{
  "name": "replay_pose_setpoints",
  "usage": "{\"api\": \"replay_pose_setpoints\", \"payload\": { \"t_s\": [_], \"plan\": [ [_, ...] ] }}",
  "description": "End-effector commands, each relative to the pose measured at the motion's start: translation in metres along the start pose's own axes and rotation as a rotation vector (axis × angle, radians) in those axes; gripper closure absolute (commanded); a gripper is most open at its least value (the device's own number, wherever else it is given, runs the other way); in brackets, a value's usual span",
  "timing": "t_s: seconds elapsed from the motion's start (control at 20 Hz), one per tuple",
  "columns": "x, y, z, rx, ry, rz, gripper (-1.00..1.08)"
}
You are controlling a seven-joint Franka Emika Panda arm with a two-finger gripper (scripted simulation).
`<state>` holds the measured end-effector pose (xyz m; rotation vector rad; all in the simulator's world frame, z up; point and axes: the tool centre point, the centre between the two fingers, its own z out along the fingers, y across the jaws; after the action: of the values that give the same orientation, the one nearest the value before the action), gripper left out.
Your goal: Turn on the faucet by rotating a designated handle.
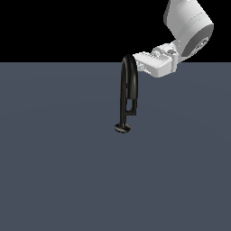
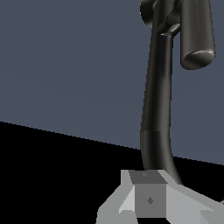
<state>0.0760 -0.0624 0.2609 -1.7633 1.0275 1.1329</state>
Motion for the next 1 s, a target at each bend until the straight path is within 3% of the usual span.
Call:
{"api": "replay_pose_setpoints", "payload": {
  "t_s": [0.0,0.55,0.95],
  "plan": [
    [0.02,-0.001,0.0,0.047,-0.049,0.045,1.08],
    [0.099,0.004,0.01,0.225,-0.227,0.218,1.08],
    [0.12,0.008,0.017,0.274,-0.276,0.265,1.08]
  ]
}}
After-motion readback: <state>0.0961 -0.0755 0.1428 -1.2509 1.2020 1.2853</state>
